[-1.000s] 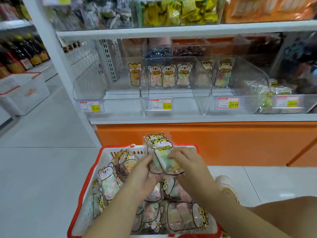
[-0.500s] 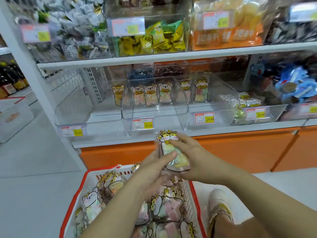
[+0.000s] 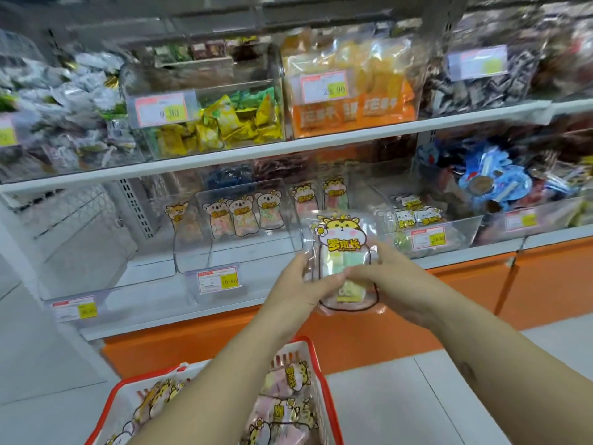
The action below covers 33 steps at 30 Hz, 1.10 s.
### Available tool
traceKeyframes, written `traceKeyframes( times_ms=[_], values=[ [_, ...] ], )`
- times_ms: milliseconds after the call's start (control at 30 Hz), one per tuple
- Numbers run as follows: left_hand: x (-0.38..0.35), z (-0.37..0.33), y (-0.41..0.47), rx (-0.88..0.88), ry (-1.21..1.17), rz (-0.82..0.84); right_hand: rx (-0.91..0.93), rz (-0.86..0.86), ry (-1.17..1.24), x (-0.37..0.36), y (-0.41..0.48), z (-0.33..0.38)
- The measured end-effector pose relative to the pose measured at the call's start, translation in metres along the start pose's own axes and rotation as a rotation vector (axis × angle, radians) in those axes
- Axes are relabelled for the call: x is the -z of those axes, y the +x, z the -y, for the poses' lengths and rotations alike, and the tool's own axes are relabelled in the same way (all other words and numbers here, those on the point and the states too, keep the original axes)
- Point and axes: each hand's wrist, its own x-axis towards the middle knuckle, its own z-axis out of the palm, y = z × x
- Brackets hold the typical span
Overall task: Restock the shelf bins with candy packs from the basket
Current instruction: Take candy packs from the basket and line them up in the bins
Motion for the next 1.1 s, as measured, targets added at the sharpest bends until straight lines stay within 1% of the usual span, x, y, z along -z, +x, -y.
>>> traceKeyframes(
  times_ms=[100, 167, 233, 300, 433, 533, 633, 700, 833, 933, 1000, 1100],
  values=[
    [-0.007, -0.009, 0.011, -0.080, 0.177, 0.004, -0.013, -0.003, 0.053, 0.010, 0.005, 0.006],
    [-0.006, -0.019, 0.020, -0.130, 0.309, -0.017, 0.046, -0.030, 0.049, 0.017, 0.013, 0.014],
    [0.003, -0.025, 0.037, -0.155, 0.341, -0.051, 0.113, -0.090, 0.079, 0.019, 0.023, 0.024],
    [0.016, -0.029, 0.049, -0.159, 0.397, -0.094, 0.163, -0.179, 0.069, 0.020, 0.038, 0.029],
    [0.046, -0.022, 0.088, -0.155, 0.626, -0.176, 0.193, -0.330, -0.014, 0.020, 0.085, 0.034],
    [0.061, -0.013, 0.124, -0.114, 0.740, -0.141, 0.186, -0.358, -0.038, 0.017, 0.134, 0.032],
    [0.072, -0.007, 0.162, -0.101, 0.808, -0.101, 0.132, -0.326, -0.086, 0.015, 0.189, 0.023],
    [0.079, -0.006, 0.186, -0.067, 0.773, -0.068, 0.060, -0.282, -0.167, 0.016, 0.226, 0.018],
    [0.086, -0.004, 0.219, -0.020, 0.581, -0.011, -0.084, -0.140, -0.289, 0.013, 0.288, 0.011],
    [0.089, 0.000, 0.230, -0.026, 0.458, -0.002, -0.139, -0.158, -0.253, 0.011, 0.331, -0.007],
    [0.091, 0.008, 0.232, -0.062, 0.378, -0.006, -0.180, -0.131, -0.239, 0.008, 0.342, -0.010],
    [0.090, 0.019, 0.231, -0.083, 0.291, -0.020, -0.196, -0.092, -0.390, 0.009, 0.342, -0.008]
  ],
)
